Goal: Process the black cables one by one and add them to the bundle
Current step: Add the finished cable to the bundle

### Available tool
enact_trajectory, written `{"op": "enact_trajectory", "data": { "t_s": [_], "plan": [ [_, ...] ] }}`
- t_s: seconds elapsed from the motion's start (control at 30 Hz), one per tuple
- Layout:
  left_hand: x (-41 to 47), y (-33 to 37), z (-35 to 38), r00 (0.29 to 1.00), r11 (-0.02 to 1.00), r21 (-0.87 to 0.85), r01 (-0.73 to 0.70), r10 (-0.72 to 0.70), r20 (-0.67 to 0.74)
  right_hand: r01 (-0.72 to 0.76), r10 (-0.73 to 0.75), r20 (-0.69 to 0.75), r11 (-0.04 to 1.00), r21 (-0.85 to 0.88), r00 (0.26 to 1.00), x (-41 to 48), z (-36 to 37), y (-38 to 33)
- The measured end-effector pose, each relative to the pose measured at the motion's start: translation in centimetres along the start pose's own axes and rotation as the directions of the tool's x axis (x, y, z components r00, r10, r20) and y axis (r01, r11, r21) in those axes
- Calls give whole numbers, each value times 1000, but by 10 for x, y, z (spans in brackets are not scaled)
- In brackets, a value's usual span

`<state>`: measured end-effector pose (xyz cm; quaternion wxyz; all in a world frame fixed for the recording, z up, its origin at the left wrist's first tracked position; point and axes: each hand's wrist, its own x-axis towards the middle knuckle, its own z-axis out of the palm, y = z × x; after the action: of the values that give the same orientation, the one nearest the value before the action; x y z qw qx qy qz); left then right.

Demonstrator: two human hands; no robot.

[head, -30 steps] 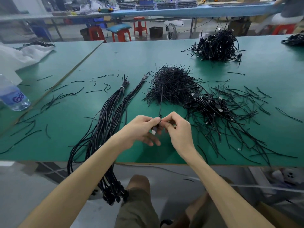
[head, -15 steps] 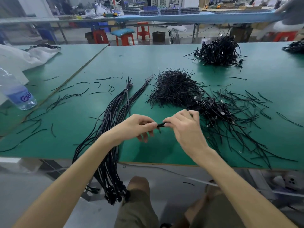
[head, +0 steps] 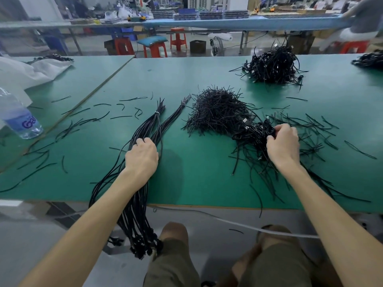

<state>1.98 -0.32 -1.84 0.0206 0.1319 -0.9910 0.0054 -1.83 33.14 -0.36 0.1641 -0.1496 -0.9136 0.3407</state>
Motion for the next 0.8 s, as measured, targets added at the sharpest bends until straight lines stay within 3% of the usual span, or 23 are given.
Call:
{"op": "enact_trajectory", "data": {
  "t_s": [0.27,0.4,0.5,0.67,0.8],
  "plan": [
    [7,-5,-7,999,999,45,-18,16,33,88,-95,-45,987,-133,994,-6,4,1],
    [9,-7,-12,988,990,126,-58,38,151,194,-217,-96,960,-203,972,-16,6,-3],
    [12,-11,-18,982,997,64,-45,32,184,294,-321,-95,929,-222,942,-26,10,-7],
    [6,-12,-22,998,998,-33,-56,57,39,419,-432,-32,888,-189,901,-42,24,-24],
    [-2,-11,-31,996,939,-332,-92,92,-16,502,-498,61,859,-100,865,-61,38,-41]
  ]
}}
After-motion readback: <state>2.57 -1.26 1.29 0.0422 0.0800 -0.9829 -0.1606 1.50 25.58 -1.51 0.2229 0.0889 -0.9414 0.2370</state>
